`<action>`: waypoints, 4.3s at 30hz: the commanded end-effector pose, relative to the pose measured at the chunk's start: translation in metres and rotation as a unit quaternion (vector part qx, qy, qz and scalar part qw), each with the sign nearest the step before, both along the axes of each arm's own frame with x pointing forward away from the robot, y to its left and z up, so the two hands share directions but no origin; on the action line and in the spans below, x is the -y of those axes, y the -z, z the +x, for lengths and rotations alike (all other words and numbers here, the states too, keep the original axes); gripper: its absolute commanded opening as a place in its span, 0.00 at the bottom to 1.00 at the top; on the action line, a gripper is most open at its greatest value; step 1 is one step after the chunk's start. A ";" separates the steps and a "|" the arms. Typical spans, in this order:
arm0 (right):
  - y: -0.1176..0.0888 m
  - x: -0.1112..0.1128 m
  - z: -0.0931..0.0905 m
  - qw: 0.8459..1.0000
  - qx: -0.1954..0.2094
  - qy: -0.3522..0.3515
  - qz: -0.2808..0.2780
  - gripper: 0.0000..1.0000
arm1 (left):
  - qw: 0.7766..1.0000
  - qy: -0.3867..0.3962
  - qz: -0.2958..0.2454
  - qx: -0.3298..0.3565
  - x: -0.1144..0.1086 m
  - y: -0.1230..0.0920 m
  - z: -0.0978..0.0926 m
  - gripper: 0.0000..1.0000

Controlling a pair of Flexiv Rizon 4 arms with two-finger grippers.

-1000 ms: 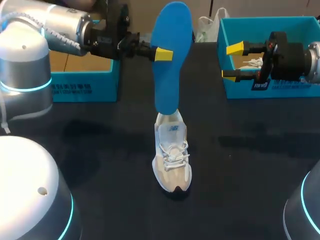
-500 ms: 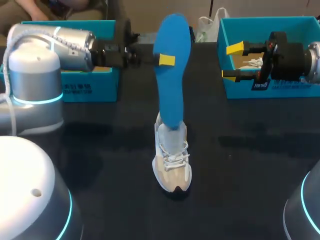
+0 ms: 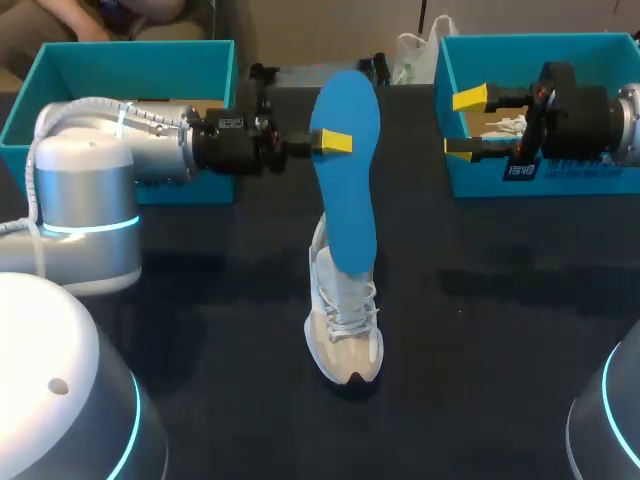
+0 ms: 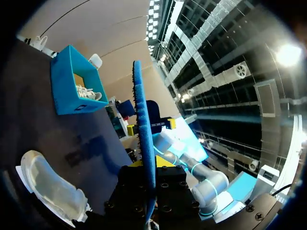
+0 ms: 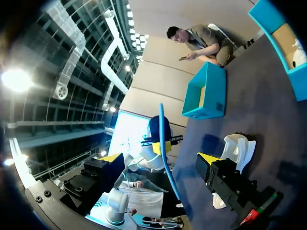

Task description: Take the shoe out of the shoebox, open the shoe tongue, remove and reinsert the insole, then place the shoe into the shoebox

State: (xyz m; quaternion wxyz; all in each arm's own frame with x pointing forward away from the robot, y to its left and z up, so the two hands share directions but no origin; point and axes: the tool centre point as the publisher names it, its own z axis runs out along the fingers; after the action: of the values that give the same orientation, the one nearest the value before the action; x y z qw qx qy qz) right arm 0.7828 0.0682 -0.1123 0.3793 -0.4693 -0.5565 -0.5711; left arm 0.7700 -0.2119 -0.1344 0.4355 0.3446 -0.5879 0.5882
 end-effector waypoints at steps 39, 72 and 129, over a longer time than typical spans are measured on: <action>-0.052 -0.042 -0.011 0.871 0.012 0.125 -0.475 1.00 | 0.995 -0.012 -0.006 -0.096 0.009 0.029 0.026 0.00; -0.031 -0.087 0.003 0.746 -0.045 0.168 -0.643 1.00 | 0.995 -0.012 -0.006 -0.096 0.009 0.029 0.026 0.00; -0.018 -0.049 0.002 0.931 -0.067 0.054 -0.356 1.00 | 0.995 -0.012 -0.006 -0.096 0.009 0.029 0.026 0.00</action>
State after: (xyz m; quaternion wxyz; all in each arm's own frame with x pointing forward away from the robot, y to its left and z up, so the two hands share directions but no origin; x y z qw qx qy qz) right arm 0.7858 0.1263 -0.0889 0.0912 -0.6805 -0.6921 -0.2227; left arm 0.7960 -0.2204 -0.1635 0.4852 0.4037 -0.5359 0.5607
